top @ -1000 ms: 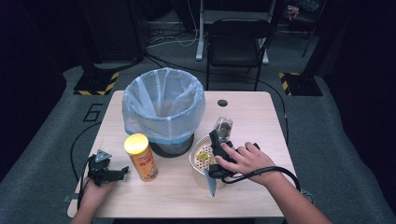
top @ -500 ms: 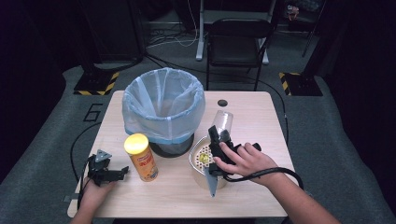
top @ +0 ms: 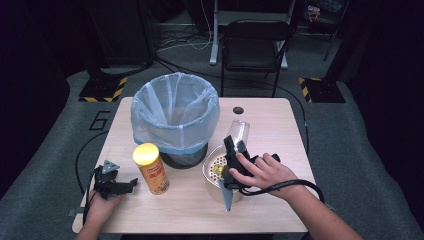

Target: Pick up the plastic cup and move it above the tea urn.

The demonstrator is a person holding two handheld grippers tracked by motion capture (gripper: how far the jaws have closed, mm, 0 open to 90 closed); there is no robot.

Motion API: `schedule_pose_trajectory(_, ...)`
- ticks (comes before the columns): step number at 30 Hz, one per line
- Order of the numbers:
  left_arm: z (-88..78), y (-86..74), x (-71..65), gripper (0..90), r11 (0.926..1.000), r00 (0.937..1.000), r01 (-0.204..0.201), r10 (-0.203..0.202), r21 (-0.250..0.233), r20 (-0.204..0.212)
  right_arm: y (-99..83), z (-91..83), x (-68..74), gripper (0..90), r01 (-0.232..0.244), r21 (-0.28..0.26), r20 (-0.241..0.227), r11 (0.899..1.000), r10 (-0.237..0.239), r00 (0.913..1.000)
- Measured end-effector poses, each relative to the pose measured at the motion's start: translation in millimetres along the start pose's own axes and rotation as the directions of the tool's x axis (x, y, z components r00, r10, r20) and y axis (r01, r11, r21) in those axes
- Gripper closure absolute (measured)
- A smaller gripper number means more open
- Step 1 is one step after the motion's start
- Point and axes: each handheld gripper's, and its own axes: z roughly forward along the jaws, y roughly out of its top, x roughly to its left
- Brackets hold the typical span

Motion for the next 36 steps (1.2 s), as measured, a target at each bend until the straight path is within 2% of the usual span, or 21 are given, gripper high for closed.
schedule_pose_trajectory(3, 0.0, -0.2, -0.6, 0.8, 1.0, 1.0, 0.007, -0.007, -0.002, -0.001, 1.9, -2.2, 5.9, 36.4, -0.055, -0.009, -0.004, 0.998, 0.055, 0.9985)
schedule_pose_trajectory(5, -0.2, -0.1, -0.3, 0.8, 1.0, 1.0, 0.003, -0.003, 0.001, -0.001, 1.0, -3.5, 7.1, 36.3, -0.039, -0.021, -0.024, 0.999, 0.038, 0.999)
schedule_pose_trajectory(7, 0.0, -0.2, -0.6, 0.8, 1.0, 1.0, 0.007, -0.007, -0.001, -0.002, -1.9, -4.7, 7.1, 36.3, -0.064, -0.033, -0.043, 0.997, 0.063, 0.9971)
schedule_pose_trajectory(9, -0.1, 0.1, -0.2, 0.8, 1.0, 1.0, 0.003, -0.003, 0.003, -0.004, -8.6, -3.3, 3.8, 36.3, -0.053, -0.045, -0.038, 0.998, 0.051, 0.998)
schedule_pose_trajectory(10, -0.1, 0.2, -0.1, 0.8, 1.0, 1.0, 0.0, 0.0, 0.003, -0.005, -10.4, -2.1, 1.3, 36.3, -0.056, -0.04, 0.019, 0.998, 0.056, 0.9982)
schedule_pose_trajectory(12, -0.1, 0.1, -0.1, 0.8, 1.0, 1.0, 0.001, -0.001, 0.003, -0.005, -11.3, -0.9, 0.4, 36.2, -0.04, -0.041, 0.021, 0.998, 0.041, 0.9989)
schedule_pose_trajectory(15, -0.2, 0.1, -0.1, 0.8, 1.0, 1.0, 0.001, -0.001, 0.004, -0.005, -11.9, -0.9, -2.4, 36.2, -0.05, -0.047, -0.001, 0.998, 0.05, 0.9987)
schedule_pose_trajectory(16, -0.4, 0.0, -0.3, 0.8, 1.0, 1.0, 0.003, -0.003, 0.005, -0.005, -11.4, -2.1, -2.7, 36.2, -0.056, -0.036, 0.027, 0.998, 0.057, 0.998)
schedule_pose_trajectory(17, -0.4, -0.1, -0.4, 0.8, 1.0, 1.0, 0.003, -0.003, 0.005, -0.005, -10.1, -3.6, -1.6, 36.2, -0.073, -0.041, -0.013, 0.997, 0.072, 0.9973)
schedule_pose_trajectory(18, -0.3, 0.0, -0.3, 0.8, 1.0, 1.0, 0.003, -0.003, 0.005, -0.004, -8.5, -3.9, -1.9, 36.2, -0.064, -0.054, -0.021, 0.996, 0.063, 0.9978)
schedule_pose_trajectory(19, -0.1, 0.2, 0.0, 0.8, 1.0, 1.0, -0.001, 0.001, 0.002, -0.006, -7.8, -5.1, -1.0, 36.1, -0.092, -0.048, -0.023, 0.995, 0.091, 0.9956)
schedule_pose_trajectory(21, -0.1, 0.2, 0.1, 0.8, 1.0, 1.0, 0.001, -0.001, 0.003, -0.004, -7.1, -3.6, -2.5, 36.1, -0.092, -0.06, -0.039, 0.994, 0.09, 0.9952)
schedule_pose_trajectory(23, -0.1, 0.3, 0.2, 0.8, 1.0, 1.0, -0.001, 0.001, 0.004, -0.003, -6.7, -3.9, -3.3, 36.1, -0.136, -0.058, -0.063, 0.989, 0.133, 0.9892)
schedule_pose_trajectory(24, 0.2, 0.2, -0.1, 0.8, 1.0, 1.0, 0.004, -0.004, 0.001, -0.004, -7.8, -2.6, -6.8, 36.1, -0.14, -0.078, -0.074, 0.987, 0.134, 0.9882)
schedule_pose_trajectory(27, 0.0, 0.3, 0.1, 0.8, 1.0, 1.0, 0.0, 0.0, 0.003, -0.003, -10.1, -3.5, -9.1, 36.1, -0.192, -0.072, -0.08, 0.979, 0.186, 0.9792)
schedule_pose_trajectory(29, 0.3, 0.7, 0.1, 0.8, 1.0, 1.0, 0.005, -0.005, 0.003, 0.001, -12.8, -3.6, -11.7, 36.1, -0.251, -0.075, -0.078, 0.965, 0.246, 0.9662)
schedule_pose_trajectory(30, 0.3, 0.7, 0.2, 0.8, 1.0, 1.0, 0.005, -0.005, 0.002, 0.001, -13.0, -4.1, -8.9, 36.1, -0.292, -0.066, -0.066, 0.954, 0.288, 0.9553)
schedule_pose_trajectory(32, 0.2, 0.7, 0.2, 0.8, 1.0, 1.0, 0.005, -0.005, 0.003, 0.001, -13.3, -2.7, -8.3, 36.1, -0.301, -0.06, -0.065, 0.952, 0.298, 0.9524)
schedule_pose_trajectory(33, 0.3, 0.7, 0.1, 0.8, 1.0, 1.0, 0.005, -0.005, 0.003, 0.001, -14.1, -0.7, -9.7, 36.1, -0.291, -0.066, -0.08, 0.954, 0.286, 0.955)
schedule_pose_trajectory(35, 0.4, 0.8, 0.3, 0.8, 1.0, 1.0, 0.004, -0.004, 0.002, 0.002, -16.4, 0.4, -9.1, 36.0, -0.346, -0.065, -0.094, 0.936, 0.34, 0.9359)
schedule_pose_trajectory(36, 0.4, 0.8, 0.3, 0.8, 1.0, 1.0, 0.005, -0.005, 0.002, 0.002, -19.4, 0.2, -11.3, 36.0, -0.384, -0.071, -0.106, 0.92, 0.376, 0.9205)
